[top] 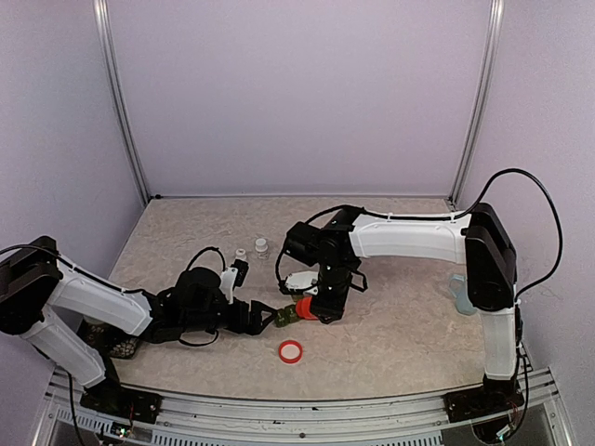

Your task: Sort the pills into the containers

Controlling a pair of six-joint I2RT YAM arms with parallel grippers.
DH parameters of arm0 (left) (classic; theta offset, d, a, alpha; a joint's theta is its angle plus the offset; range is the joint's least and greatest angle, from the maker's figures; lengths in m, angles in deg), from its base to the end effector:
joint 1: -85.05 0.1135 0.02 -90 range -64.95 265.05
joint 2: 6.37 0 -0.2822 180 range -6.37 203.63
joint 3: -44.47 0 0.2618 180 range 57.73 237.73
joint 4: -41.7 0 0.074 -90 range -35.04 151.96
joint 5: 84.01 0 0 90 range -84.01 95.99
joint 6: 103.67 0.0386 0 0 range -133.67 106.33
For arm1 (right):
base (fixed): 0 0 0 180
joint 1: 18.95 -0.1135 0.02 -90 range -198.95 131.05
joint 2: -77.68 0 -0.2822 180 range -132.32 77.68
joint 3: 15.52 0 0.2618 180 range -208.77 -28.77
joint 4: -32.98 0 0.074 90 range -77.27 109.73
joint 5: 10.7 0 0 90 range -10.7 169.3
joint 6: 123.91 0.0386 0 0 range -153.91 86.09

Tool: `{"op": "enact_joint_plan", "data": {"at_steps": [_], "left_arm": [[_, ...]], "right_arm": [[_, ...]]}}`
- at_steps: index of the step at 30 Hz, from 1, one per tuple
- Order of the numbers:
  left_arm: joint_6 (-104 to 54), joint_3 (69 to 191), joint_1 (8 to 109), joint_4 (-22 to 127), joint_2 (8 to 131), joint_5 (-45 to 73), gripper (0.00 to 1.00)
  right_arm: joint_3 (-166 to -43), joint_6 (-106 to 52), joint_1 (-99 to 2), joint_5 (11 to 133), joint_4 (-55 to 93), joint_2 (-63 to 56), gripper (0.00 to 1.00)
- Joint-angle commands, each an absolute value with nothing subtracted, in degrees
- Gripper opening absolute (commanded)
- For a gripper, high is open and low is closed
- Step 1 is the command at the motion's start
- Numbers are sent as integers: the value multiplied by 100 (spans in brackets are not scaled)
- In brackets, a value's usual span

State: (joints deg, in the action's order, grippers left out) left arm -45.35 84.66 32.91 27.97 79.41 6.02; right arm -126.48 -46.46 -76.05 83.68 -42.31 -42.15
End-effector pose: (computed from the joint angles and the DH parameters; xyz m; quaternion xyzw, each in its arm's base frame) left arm 0.1706 -0.2196 0.1485 0.1554 0.8601 -0.3247 0.3614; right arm 0.2363 0.3598 0.2060 -0.5683 0.8203 -0.0160 0.0616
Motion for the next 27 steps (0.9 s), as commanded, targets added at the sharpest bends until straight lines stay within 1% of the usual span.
{"op": "enact_joint_plan", "data": {"at_steps": [1,13,16,19,21,24,27], "left_arm": [[-4518,8527,3284,2736,7972,650,96],[-4557,8510,3250,2650,8046,666,96],[-4570,8498,3249,2648,8048,656,96],[-4574,8490,3242,2633,8047,656,96],[-4575,8495,3240,2630,8047,658,96],[-4582,8478,3232,2624,8046,650,96],[-4580,8477,3232,2592,8072,651,96]], "right_arm": [[-12911,-4635,-7650,8468,-4230,-3992,31],[-12841,-4647,-7646,8627,-4194,-3866,31],[-12771,-4662,-7636,8494,-4213,-3880,31],[-12754,-4642,-7652,8741,-4201,-3888,30],[-12714,-4664,-7651,8616,-4206,-3894,31],[-12689,-4659,-7653,8886,-4233,-3904,30],[-12764,-4669,-7667,8770,-4286,-3977,31]]}}
